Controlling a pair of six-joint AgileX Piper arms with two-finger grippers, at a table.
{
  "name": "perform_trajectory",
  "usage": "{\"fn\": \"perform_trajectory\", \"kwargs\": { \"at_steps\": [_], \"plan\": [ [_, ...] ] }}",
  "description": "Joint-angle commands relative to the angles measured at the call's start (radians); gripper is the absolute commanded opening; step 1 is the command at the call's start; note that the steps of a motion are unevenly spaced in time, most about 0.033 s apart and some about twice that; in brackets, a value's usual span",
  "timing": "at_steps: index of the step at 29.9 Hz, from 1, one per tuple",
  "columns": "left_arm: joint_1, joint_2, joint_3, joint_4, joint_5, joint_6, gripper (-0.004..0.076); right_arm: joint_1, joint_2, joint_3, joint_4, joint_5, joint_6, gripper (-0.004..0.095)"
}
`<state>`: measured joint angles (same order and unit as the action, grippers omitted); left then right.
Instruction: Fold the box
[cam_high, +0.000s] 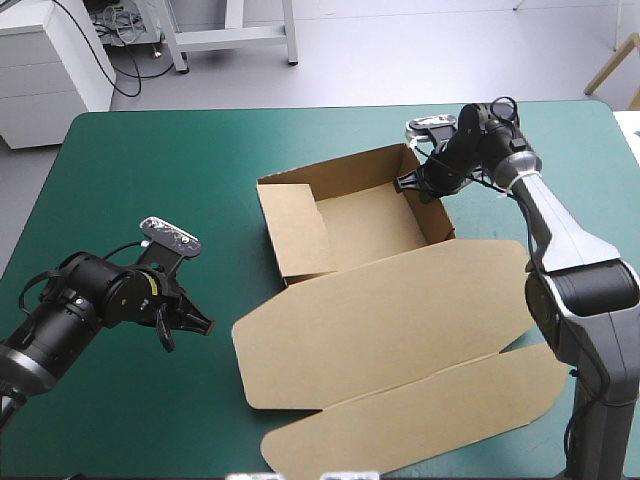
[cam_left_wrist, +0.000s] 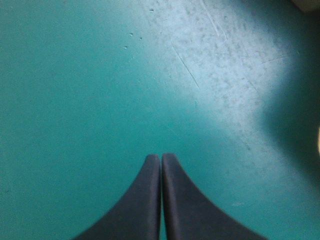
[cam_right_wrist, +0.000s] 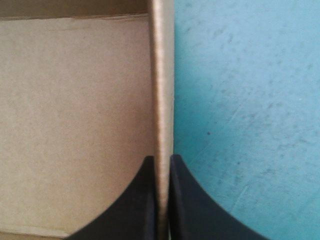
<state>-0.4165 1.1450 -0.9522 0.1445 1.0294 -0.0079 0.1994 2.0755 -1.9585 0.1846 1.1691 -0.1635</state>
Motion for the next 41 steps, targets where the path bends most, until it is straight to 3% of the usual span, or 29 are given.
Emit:
{"fn": "perform_trajectory", "kwargs": {
  "at_steps": [1,13,24,29,35,37,41],
  "plan": [
    [-0.001,-0.023,-0.024,0.021,-0.009,-0.011,-0.0010,-0.067,-0.098,-0.030,-0.006,-0.072,0.000,-0.0019],
    [-0.001,-0.026,-0.026,0.037,-0.006,-0.011,-0.0010,-0.487,-0.126,-0.030,-0.053,-0.050,0.006,-0.0019],
    [-0.001,-0.026,-0.026,0.037,-0.035,-0.011,-0.0010,-0.677,-0.117,-0.028,-0.072,-0.070,-0.003,-0.0001],
    [-0.001,-0.026,-0.026,0.037,-0.042,-0.011,-0.0010,-0.700,-0.115,-0.028,-0.069,-0.087,-0.003,0.0177],
    [-0.001,-0.026,-0.026,0.037,-0.042,-0.011,-0.0010,-0.700,-0.115,-0.028,-0.067,-0.073,-0.001,0.0570],
    [-0.001,-0.026,-0.026,0.039,-0.044,-0.011,-0.0010,-0.700,-0.115,-0.030,-0.067,-0.062,-0.001,0.0627],
    [-0.001,-0.026,-0.026,0.039,-0.063,-0.011,-0.0010,-0.700,-0.117,-0.070,-0.054,0.011,-0.001,0.0600]
  ]
}}
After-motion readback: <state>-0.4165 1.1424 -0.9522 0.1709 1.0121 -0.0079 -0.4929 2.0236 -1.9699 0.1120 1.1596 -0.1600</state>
